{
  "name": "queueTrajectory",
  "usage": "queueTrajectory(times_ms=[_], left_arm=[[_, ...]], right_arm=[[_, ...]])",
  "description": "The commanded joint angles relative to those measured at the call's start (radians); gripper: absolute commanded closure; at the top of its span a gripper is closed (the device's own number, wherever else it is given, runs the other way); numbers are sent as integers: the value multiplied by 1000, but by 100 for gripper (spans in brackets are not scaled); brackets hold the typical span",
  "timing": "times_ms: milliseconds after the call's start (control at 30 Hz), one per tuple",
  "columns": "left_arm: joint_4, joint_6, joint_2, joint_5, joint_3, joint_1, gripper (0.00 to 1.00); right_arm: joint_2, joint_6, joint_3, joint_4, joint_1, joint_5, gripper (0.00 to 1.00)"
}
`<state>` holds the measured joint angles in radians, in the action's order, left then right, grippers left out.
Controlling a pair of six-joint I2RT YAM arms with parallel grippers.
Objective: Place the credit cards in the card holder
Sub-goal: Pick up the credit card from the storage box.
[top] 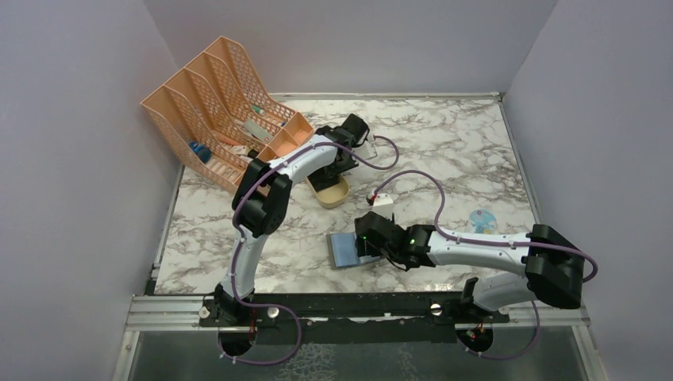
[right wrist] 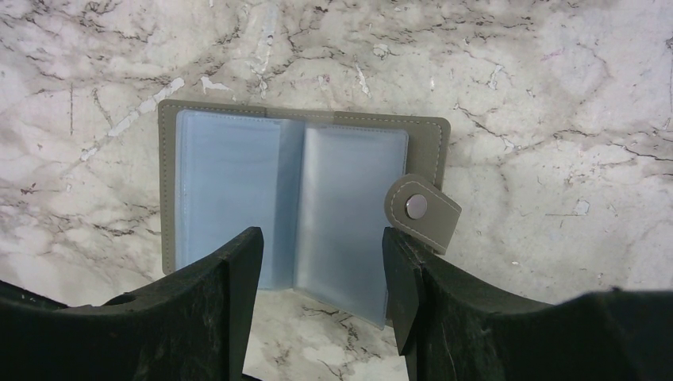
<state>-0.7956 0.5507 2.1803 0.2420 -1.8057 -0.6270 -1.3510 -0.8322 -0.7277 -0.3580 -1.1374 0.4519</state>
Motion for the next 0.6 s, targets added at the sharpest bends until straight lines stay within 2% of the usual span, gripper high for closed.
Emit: queueTrajectory(times_ms=[0, 233, 367, 567], left_arm=[[14, -6, -35, 30, 14, -8, 72], [-27, -43, -60, -9, 19, -18, 86], [-68, -102, -85, -30, 3, -19, 99], [-86, -200, -166, -58, -10, -18, 100]], right_arm=[[18, -4, 10, 13, 3, 33, 43], [15, -1, 11, 20, 2, 23, 43], [20, 2, 14, 30, 2, 7, 43], [35, 3, 36, 64, 3, -27, 43]])
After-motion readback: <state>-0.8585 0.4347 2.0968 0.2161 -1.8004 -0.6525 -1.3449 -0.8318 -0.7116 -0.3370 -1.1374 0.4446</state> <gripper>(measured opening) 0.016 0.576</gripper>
